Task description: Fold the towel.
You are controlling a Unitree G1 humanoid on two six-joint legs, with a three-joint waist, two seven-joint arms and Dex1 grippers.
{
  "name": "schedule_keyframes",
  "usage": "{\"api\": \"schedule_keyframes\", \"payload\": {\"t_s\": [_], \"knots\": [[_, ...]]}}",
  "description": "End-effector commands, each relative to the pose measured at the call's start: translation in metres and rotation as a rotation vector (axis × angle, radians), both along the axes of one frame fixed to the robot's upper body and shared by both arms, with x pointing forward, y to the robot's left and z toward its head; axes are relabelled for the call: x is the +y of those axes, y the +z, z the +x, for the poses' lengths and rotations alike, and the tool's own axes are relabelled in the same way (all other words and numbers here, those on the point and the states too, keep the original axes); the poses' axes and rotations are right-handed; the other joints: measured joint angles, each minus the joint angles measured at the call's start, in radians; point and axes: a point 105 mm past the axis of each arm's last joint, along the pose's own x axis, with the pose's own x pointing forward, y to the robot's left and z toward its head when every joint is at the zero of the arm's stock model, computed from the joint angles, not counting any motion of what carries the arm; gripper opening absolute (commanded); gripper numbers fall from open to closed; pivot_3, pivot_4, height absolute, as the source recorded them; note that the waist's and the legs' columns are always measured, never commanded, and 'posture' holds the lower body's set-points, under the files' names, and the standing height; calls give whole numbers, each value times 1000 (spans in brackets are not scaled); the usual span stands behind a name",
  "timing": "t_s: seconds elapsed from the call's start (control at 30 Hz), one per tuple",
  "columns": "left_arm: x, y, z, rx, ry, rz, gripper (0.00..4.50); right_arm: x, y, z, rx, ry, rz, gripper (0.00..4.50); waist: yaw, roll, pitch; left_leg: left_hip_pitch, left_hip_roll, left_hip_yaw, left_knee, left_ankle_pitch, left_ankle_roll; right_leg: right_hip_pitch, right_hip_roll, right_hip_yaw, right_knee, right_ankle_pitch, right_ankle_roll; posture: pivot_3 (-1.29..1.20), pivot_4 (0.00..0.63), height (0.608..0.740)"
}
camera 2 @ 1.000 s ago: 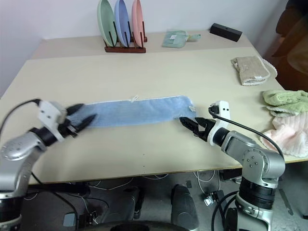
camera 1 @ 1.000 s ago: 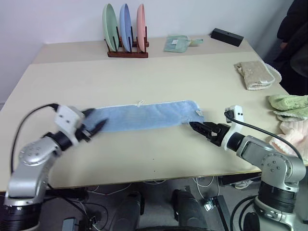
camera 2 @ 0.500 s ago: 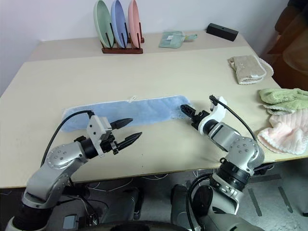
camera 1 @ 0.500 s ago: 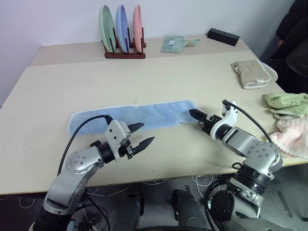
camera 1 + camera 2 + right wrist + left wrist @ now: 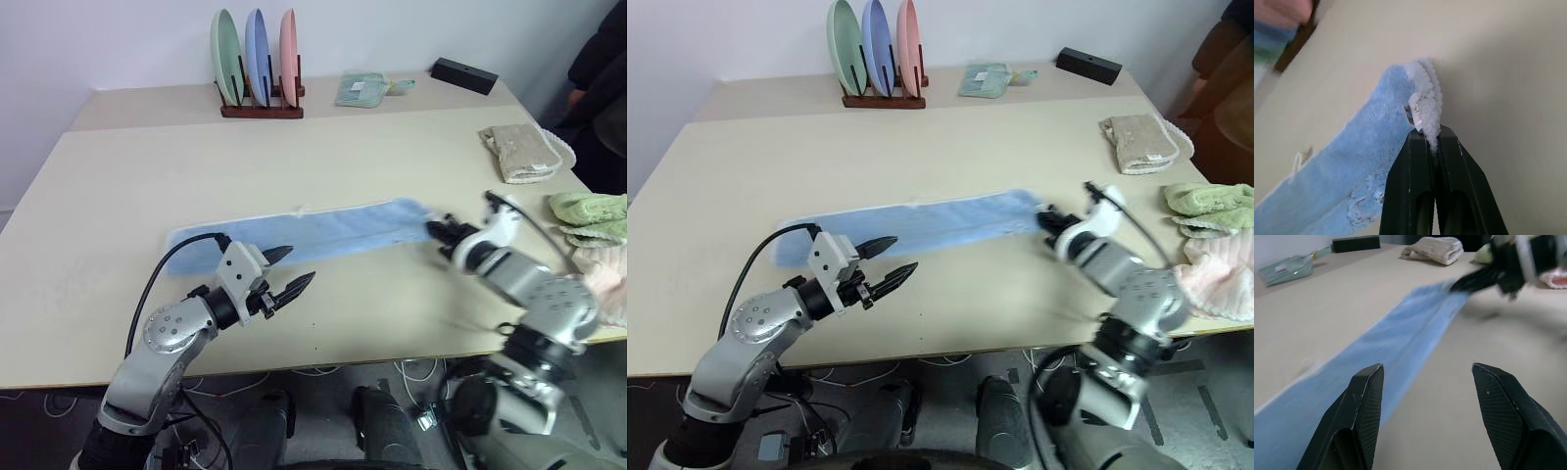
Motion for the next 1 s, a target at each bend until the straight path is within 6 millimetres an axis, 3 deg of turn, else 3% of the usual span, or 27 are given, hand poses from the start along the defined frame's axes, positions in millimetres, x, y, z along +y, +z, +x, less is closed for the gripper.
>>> {"api": "schedule_keyframes", "payload": {"t_s": [0.03, 0.13, 0.3, 0.4, 0.5, 0.6, 0.73, 0.93, 0.97, 1.0], "knots": [[-6, 7, 1, -41, -26, -7, 2937, -10, 25, -1, -88, 28, -94, 28, -7, 0, 0, 0, 0, 0, 0, 0, 0, 0, 0, 0, 0, 0, 0, 0, 150, 740], [-9, 5, 4, -49, -40, 7, 2937, 2, 38, 0, -133, 141, -252, 28, -13, 1, 0, 1, 2, 2, -1, -1, 1, 0, 2, 0, 0, 0, 0, 0, 150, 740], [-8, 6, 6, -59, -35, 13, 2937, 67, 51, -10, -273, 538, -599, 28, -11, 1, 0, 1, 3, 3, 0, -1, 2, 0, 2, 1, -1, 0, 0, 0, 150, 740], [-9, 7, 5, -59, -32, 13, 2937, 99, 47, -16, -324, 707, -668, 28, -3, 1, 0, 1, 3, 3, 0, -1, 2, 0, 2, 1, -1, 0, 0, 0, 150, 740], [-9, 7, 5, -59, -25, 9, 2937, 132, 26, -17, -313, 847, -735, 28, 0, 0, 0, 0, 3, 3, 1, -1, 2, 0, 2, 1, -2, 0, 0, 0, 150, 740], [-9, 7, 5, -60, -14, 5, 2937, 144, 4, -9, -276, 872, -783, 28, 1, 0, 0, 0, 3, 2, 1, -1, 2, 0, 2, 1, -2, 0, 0, 0, 150, 740], [-7, 8, 4, -60, 2, 2, 2937, 151, -10, -10, -268, 915, -816, 28, 2, 0, 0, -1, 2, 2, 1, -1, 2, 0, 1, 1, -3, 0, 0, 0, 150, 740], [-6, 6, 4, -56, 5, 9, 2937, 156, -3, -12, -307, 924, -770, 28, 1, 0, 0, 0, 2, 2, 1, -1, 1, 0, 1, 0, -3, 0, 0, 0, 150, 740], [-6, 6, 4, -56, 5, 8, 2937, 156, 0, -14, -318, 932, -748, 605, 1, 0, 0, 0, 2, 2, 1, -1, 1, 0, 1, 1, -3, 0, 0, 0, 150, 740], [-7, 7, 4, -56, 5, 8, 2937, 157, 6, -19, -347, 953, -722, 894, 1, 0, 0, 0, 2, 2, 1, -1, 1, 0, 1, 0, -3, 0, 0, 0, 150, 740]]}}
